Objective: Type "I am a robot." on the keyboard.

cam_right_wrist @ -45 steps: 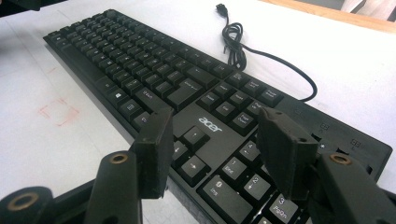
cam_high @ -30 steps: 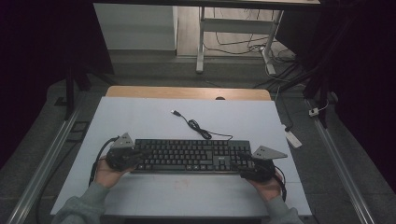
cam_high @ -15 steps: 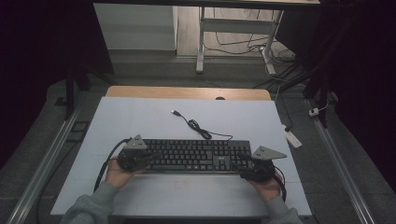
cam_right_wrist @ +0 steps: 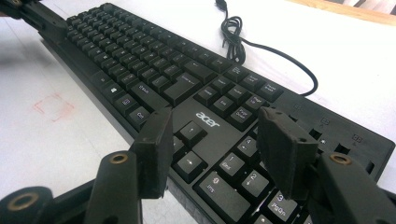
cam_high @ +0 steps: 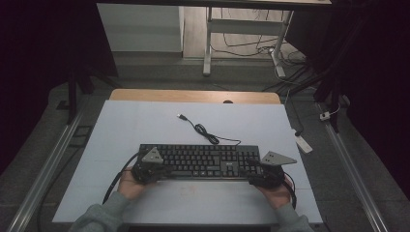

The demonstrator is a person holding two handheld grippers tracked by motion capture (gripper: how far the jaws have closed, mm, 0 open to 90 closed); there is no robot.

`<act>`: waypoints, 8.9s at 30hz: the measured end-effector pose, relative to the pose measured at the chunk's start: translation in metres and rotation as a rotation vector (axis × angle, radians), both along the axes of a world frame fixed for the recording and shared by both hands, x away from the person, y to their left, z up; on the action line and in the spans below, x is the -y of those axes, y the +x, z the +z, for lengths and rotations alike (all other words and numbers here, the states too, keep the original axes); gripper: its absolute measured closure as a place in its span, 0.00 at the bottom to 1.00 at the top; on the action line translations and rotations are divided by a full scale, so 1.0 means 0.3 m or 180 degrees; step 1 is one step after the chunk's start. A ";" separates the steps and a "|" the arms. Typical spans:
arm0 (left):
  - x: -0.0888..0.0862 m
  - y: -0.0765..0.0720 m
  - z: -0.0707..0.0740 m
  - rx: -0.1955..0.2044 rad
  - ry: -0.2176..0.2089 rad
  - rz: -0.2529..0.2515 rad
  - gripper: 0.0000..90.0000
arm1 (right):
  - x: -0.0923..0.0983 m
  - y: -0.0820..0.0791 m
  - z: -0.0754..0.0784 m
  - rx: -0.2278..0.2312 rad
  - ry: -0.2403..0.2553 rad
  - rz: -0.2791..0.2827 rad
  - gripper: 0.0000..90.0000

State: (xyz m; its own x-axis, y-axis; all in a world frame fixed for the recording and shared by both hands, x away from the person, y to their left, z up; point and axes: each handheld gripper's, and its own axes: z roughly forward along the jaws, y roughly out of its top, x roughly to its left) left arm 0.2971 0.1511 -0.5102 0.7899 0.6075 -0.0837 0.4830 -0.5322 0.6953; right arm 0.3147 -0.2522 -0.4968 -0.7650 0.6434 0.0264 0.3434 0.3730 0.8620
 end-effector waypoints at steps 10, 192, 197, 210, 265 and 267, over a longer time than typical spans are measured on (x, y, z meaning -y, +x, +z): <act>0.006 0.008 -0.020 -0.0035 0.0048 0.0025 0.99 | 0.001 0.001 -0.002 -0.0010 -0.0011 -0.0016 0.52; -0.217 0.023 0.077 0.0154 -0.0278 0.0886 0.31 | -0.022 0.005 -0.006 -0.0038 -0.0063 0.0066 0.49; -0.219 0.024 0.077 0.0141 -0.0299 0.0876 0.31 | -0.036 0.004 0.004 -0.0031 -0.0021 0.0077 0.49; -0.210 0.026 0.072 0.0121 -0.0262 0.0828 0.31 | -0.129 0.026 0.023 0.0010 -0.0017 0.0207 0.55; -0.193 0.030 0.053 0.0067 -0.0167 0.0765 0.32 | -0.492 0.105 -0.018 -0.0238 -0.0354 0.0819 0.99; -0.192 0.029 0.054 0.0071 -0.0170 0.0764 0.32 | -0.508 0.107 -0.023 -0.0241 -0.0369 0.0835 0.99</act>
